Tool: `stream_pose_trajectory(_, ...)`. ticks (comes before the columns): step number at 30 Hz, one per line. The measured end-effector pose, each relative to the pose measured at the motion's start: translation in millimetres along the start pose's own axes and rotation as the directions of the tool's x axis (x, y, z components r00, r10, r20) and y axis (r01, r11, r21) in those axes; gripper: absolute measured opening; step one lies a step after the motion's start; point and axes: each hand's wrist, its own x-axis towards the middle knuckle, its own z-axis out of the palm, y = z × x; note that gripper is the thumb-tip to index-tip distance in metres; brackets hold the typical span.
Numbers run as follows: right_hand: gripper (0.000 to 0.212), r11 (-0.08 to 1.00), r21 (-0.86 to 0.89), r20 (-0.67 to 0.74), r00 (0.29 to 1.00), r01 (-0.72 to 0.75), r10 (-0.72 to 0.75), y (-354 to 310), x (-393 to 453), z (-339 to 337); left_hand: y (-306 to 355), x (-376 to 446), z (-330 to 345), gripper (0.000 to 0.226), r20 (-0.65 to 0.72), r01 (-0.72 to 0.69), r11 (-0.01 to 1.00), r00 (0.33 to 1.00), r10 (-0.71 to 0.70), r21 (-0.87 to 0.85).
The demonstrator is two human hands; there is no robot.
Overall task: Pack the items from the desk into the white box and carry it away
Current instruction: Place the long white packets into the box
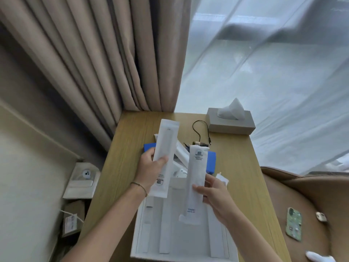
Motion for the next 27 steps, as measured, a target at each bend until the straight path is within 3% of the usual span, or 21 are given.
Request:
stream_pose_trajectory(11, 0.026, 0.943, -0.267, -0.1, 0.979, -0.198, 0.177, 89.2, 2.8, 11.7, -64.9, -52.6, -42.7, 0.014, -0.014, 0.176, 0.984, 0.984, -0.176, -0.039)
stream_pose_trajectory(15, 0.025, 0.93, -0.252, -0.094, 0.964, -0.266, 0.25, 103.5, 12.4, 18.2, -74.5, -61.3, -46.4, 0.015, 0.006, 0.178, 0.983, 0.984, -0.178, -0.046)
stream_pose_trajectory(23, 0.022, 0.847, -0.41, -0.103, 0.94, -0.338, 0.325, 126.1, 26.6, 26.3, -81.9, -76.3, -57.0, 0.014, 0.002, 0.183, 0.981, 0.983, -0.184, -0.063)
stream_pose_trajectory(27, 0.006, 0.792, -0.505, -0.133, 0.938, -0.342, 0.32, 125.5, 35.9, 28.2, -83.2, -81.7, -57.6, 0.012, 0.011, 0.184, 0.982, 0.983, -0.184, -0.048)
